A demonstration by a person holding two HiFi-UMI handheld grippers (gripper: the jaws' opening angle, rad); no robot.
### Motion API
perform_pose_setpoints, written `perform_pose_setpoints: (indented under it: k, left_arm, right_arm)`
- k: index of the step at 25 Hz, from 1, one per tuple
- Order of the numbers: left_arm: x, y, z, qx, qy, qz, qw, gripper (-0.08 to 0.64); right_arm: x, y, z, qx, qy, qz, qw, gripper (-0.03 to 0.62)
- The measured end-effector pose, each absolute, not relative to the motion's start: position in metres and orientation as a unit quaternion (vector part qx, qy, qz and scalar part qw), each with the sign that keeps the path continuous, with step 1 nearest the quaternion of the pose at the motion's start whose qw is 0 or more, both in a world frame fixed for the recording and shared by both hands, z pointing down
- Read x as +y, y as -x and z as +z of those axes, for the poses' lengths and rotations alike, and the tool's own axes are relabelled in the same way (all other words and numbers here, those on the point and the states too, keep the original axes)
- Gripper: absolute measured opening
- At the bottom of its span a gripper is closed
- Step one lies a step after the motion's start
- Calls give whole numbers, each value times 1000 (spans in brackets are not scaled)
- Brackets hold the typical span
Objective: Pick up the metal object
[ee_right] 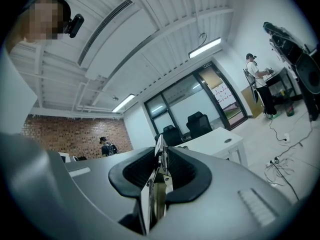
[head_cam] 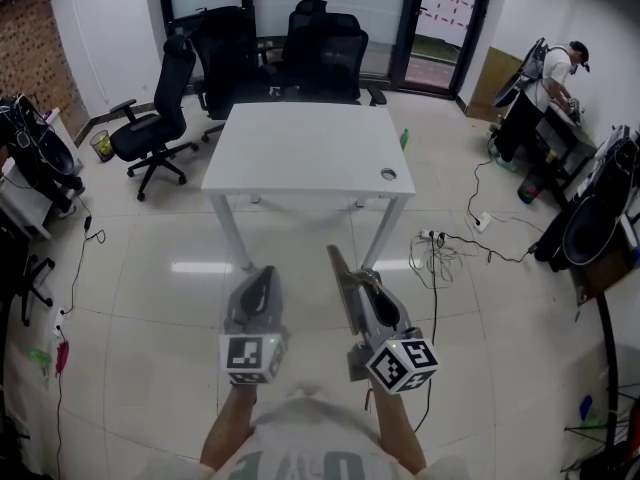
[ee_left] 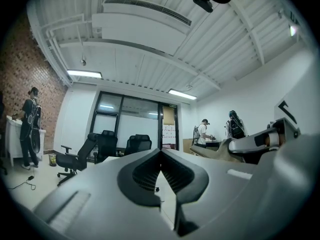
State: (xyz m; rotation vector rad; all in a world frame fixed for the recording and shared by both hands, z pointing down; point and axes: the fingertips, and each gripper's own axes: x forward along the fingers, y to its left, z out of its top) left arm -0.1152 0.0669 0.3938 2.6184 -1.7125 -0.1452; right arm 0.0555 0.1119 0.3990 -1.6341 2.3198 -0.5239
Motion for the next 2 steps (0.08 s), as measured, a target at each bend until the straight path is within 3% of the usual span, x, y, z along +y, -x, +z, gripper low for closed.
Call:
perform_pose_setpoints:
  k: [2]
  left_arm:
    - [67,115,393,-547,-836,-50,7,0]
  right_arm:
    - [113,-55,402,796,563,-182,125,94]
